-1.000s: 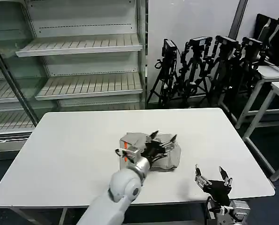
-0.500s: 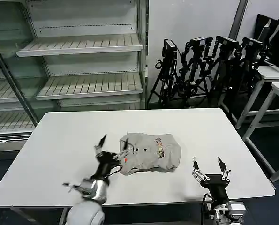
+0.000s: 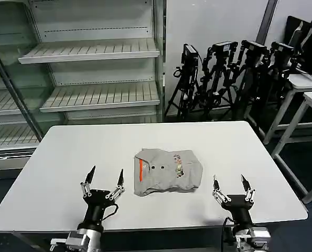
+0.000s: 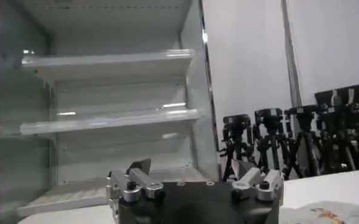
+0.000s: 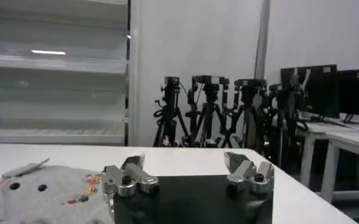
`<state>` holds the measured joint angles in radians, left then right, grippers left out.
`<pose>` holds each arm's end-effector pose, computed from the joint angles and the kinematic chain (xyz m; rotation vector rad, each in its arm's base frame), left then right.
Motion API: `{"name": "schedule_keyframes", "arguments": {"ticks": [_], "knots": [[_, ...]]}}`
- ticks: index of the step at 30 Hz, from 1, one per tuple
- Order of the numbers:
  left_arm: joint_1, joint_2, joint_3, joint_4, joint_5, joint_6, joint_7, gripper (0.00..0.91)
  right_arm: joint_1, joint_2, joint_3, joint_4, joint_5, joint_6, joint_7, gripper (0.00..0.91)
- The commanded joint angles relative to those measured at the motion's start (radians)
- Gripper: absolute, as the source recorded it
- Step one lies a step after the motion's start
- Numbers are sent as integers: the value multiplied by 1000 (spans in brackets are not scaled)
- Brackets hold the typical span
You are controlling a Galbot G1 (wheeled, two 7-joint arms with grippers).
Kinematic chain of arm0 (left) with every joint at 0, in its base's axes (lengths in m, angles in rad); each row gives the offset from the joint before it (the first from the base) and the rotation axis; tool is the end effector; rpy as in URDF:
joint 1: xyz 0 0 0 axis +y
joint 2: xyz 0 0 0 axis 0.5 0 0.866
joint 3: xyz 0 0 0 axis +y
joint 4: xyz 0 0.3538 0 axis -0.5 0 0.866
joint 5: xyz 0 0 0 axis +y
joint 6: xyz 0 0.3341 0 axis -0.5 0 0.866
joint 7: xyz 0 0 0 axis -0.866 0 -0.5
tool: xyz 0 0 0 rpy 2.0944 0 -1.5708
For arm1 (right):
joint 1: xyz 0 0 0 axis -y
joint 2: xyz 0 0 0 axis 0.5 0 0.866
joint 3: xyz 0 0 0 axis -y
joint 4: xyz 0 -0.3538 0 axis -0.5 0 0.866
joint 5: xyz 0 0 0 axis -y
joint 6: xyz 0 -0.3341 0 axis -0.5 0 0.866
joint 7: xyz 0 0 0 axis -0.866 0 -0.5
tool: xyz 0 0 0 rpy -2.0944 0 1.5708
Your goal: Fold and organize the clothes.
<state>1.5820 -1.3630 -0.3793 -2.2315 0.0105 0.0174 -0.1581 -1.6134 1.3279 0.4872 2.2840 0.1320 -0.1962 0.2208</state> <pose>0.1464 -0.0064 -0.2650 0.1161 3.0342 0.1446 0.1415 -0.0236 -0.2481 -0.0660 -3.0805 0.1024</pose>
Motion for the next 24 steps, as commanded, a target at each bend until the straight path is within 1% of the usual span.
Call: {"name": "schedule_keyframes", "arguments": {"ticks": [1, 7, 10, 11, 13, 24], "knots": [[105, -11, -28, -67, 10, -15, 4, 907, 5, 0, -5, -9, -21, 24, -1, 907], [114, -22, -18, -75, 12, -12, 9, 907, 10, -3, -9, -13, -20, 26, 3, 907], [117, -25, -18, -78, 12, -7, 9, 907, 13, -4, -10, -16, -17, 39, -1, 907], [119, -25, -18, -79, 12, -6, 10, 907, 13, -4, -12, -14, -20, 42, 6, 907], [123, -28, -18, -83, 13, -5, 11, 907, 14, -3, -12, -8, -23, 34, 17, 907], [136, -42, -19, -96, 13, -1, 18, 907, 8, -1, -21, 3, -62, 18, 15, 907]]}}
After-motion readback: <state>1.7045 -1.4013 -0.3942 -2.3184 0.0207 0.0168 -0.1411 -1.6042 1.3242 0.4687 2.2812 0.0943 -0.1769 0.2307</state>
